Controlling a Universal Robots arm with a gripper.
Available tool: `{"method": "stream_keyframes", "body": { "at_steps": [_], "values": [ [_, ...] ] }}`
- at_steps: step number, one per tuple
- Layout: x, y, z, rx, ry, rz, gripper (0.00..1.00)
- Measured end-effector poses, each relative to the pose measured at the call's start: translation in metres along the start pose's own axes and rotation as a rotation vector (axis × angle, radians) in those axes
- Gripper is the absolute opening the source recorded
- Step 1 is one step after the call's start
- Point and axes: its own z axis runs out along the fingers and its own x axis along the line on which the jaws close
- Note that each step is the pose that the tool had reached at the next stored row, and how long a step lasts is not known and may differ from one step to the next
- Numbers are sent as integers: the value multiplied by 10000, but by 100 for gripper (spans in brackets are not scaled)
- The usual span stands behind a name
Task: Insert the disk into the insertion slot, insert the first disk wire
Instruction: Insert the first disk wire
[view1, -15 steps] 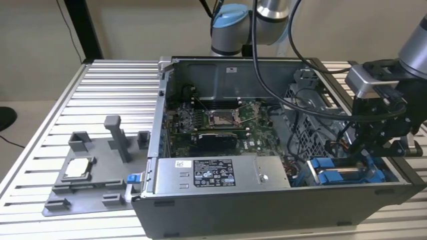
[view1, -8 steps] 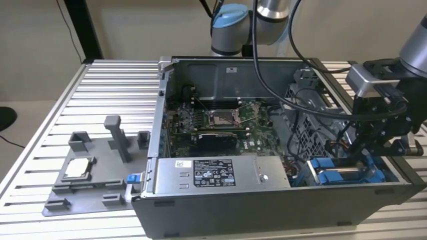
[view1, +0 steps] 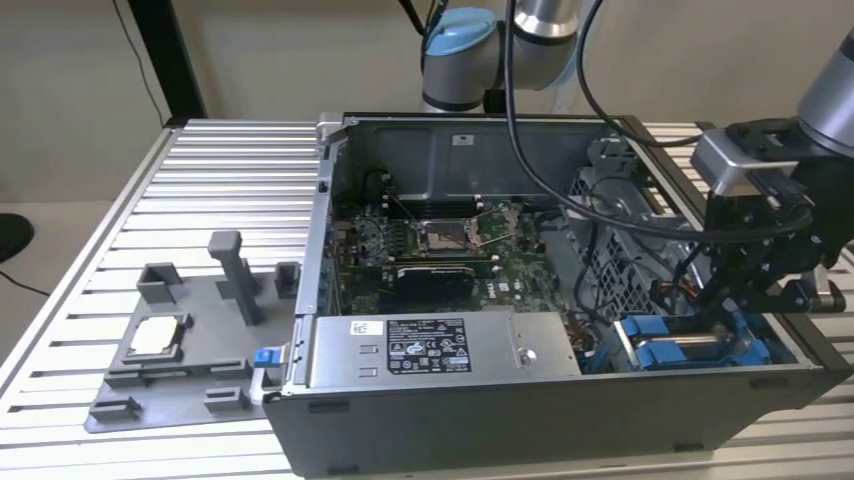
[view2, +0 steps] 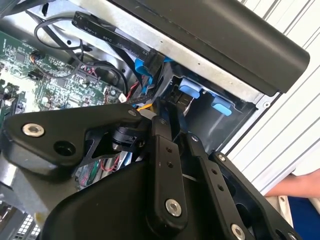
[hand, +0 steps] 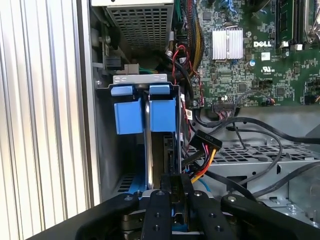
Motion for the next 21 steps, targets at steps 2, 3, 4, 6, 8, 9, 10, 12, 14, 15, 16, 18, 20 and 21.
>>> {"method": "stream_keyframes", "body": {
  "at_steps": [2, 3, 4, 6, 8, 9, 10, 12, 14, 15, 16, 18, 20, 21],
  "values": [
    [0, 0, 7, 0, -2, 0, 0],
    [0, 0, 10, -1, -2, 0, 0],
    [0, 0, 14, -1, -2, 0, 0],
    [0, 0, 22, 0, -1, 1, 0],
    [0, 0, 33, 0, -1, 0, 0],
    [1, 0, 39, 0, 1, 0, 0],
    [0, 0, 45, 0, 2, 0, 0],
    [0, 0, 55, 0, 5, 0, 0],
    [1, 0, 59, 0, 4, 0, 0],
    [1, 0, 61, -1, 1, 0, 0],
    [0, 0, 61, 0, -1, 1, 0],
    [1, 0, 61, -1, 0, 0, 0],
    [0, 0, 62, -1, 0, 0, 0],
    [0, 0, 62, 0, -2, 0, 0]
  ]
}}
